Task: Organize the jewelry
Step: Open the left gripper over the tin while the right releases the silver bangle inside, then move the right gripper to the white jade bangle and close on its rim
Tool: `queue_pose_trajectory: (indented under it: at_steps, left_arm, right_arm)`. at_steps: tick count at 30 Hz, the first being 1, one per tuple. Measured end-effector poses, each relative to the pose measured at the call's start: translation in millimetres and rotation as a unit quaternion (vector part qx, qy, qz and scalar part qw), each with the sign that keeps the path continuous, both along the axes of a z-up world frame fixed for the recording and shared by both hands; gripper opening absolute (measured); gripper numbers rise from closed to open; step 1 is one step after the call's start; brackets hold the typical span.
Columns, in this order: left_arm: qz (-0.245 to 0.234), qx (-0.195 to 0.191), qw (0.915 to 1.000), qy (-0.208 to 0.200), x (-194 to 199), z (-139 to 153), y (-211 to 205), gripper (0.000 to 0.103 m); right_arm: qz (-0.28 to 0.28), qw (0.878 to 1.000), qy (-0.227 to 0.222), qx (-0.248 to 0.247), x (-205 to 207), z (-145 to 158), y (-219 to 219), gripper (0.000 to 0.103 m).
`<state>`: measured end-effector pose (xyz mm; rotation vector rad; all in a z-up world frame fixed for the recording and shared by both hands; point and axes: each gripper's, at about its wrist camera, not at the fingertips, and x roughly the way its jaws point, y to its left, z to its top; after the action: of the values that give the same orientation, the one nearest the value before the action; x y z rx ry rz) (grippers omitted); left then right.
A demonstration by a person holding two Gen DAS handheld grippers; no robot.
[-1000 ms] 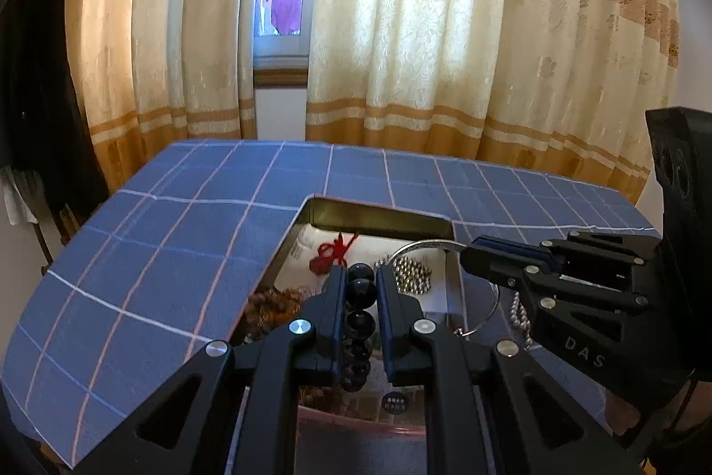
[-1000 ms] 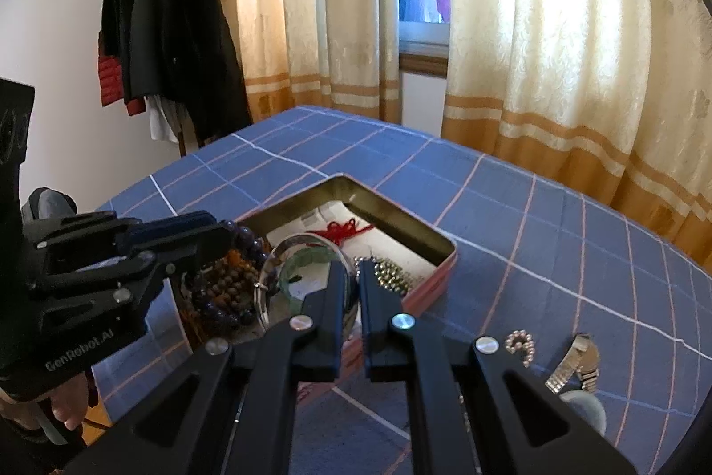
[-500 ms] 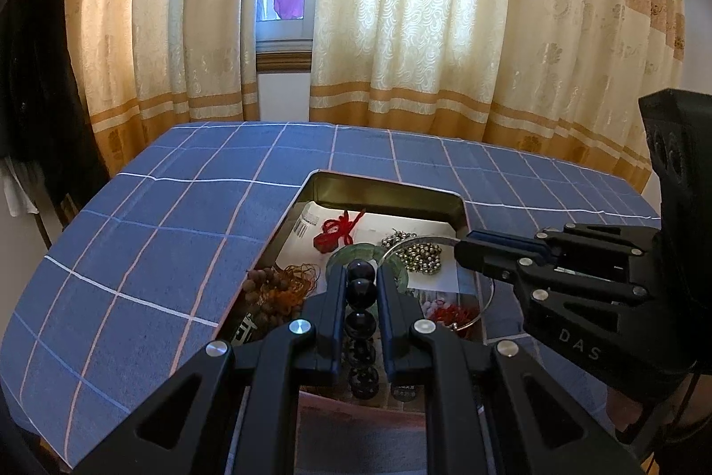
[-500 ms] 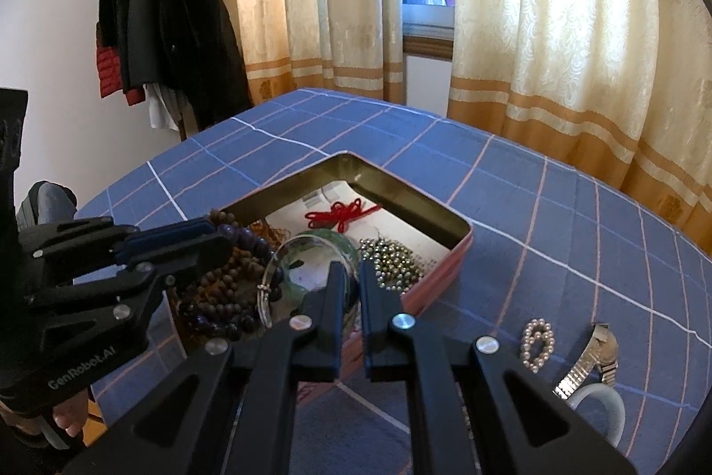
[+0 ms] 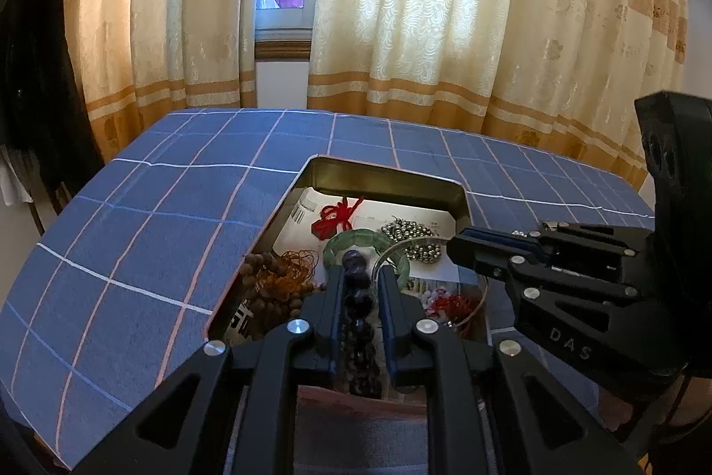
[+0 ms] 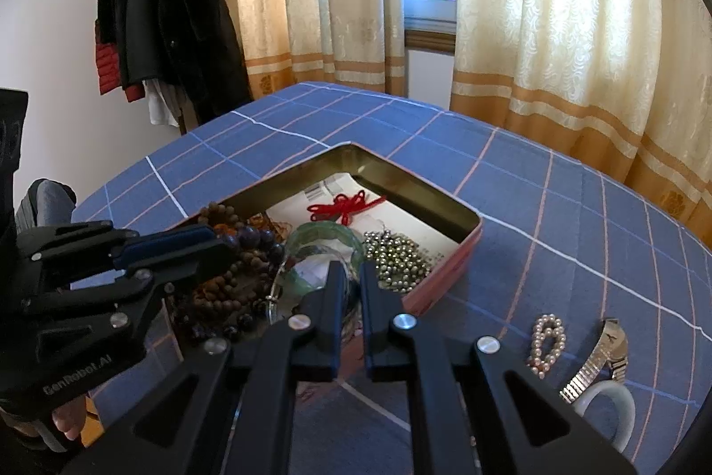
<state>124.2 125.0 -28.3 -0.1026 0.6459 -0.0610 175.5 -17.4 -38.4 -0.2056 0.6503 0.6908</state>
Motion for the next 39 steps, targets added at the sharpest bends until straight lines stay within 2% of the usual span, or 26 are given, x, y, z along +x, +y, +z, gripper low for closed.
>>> queue_pose_trajectory:
  at_steps: [1,2,3,4,12,13,16,17,21,26,34,39]
  left_arm:
    - [0.002,-0.001,1.0000,-0.001,-1.0,0.6,0.1,0.040]
    - [0.004,0.001,1.0000,-0.004,-2.0,1.4,0.1,0.051]
    - [0.009,0.005,0.9999,-0.011,-4.4,2.8,-0.2,0.070]
    - [0.016,0.010,0.9996,-0.023,-8.0,4.8,0.1,0.075]
    - [0.043,0.005,0.9989,-0.021,-8.7,4.2,12.3,0.075]
    - [0.046,0.006,0.9987,-0.021,-9.0,4.3,12.9,0.075]
    - [0.057,0.005,0.9981,-0.024,-10.7,5.3,15.3,0.076]
    - [0.060,0.004,0.9979,-0.025,-10.5,6.0,16.0,0.076]
    - [0.063,-0.005,0.9977,-0.022,-11.4,6.9,18.6,0.076]
    - [0.059,-0.008,0.9981,-0.015,-9.0,5.4,9.5,0.076]
    - [0.023,0.018,0.9992,-0.027,-9.5,11.8,-33.3,0.076]
    - [-0.009,0.030,0.9990,-0.031,-8.4,12.2,-65.7,0.076]
  right_arm:
    - [0.001,1.000,0.001,0.000,0.1,-0.9,0.6,0.010]
    - [0.002,1.000,0.003,0.001,0.4,-1.9,1.2,0.011]
    - [0.003,1.000,0.004,0.002,0.1,-2.6,1.7,0.011]
    - [0.002,1.000,0.003,0.002,-0.1,-3.1,2.2,0.011]
    - [0.005,1.000,0.002,0.013,0.1,-2.4,2.9,0.013]
    - [0.006,1.000,0.002,0.013,-0.1,-2.8,3.5,0.019]
    - [0.001,1.000,0.000,0.020,-1.6,-2.9,1.2,0.062]
    - [-0.006,1.000,-0.007,0.025,-2.3,-1.9,-1.6,0.065]
    - [-0.012,0.999,-0.010,0.037,-4.6,4.4,-8.8,0.066]
    - [-0.025,0.998,-0.017,0.047,-10.0,9.2,-23.7,0.072]
    - [-0.058,0.997,-0.027,0.051,-16.1,15.8,-66.4,0.076]
    - [-0.101,0.993,-0.036,0.045,-17.0,15.6,-109.2,0.081]
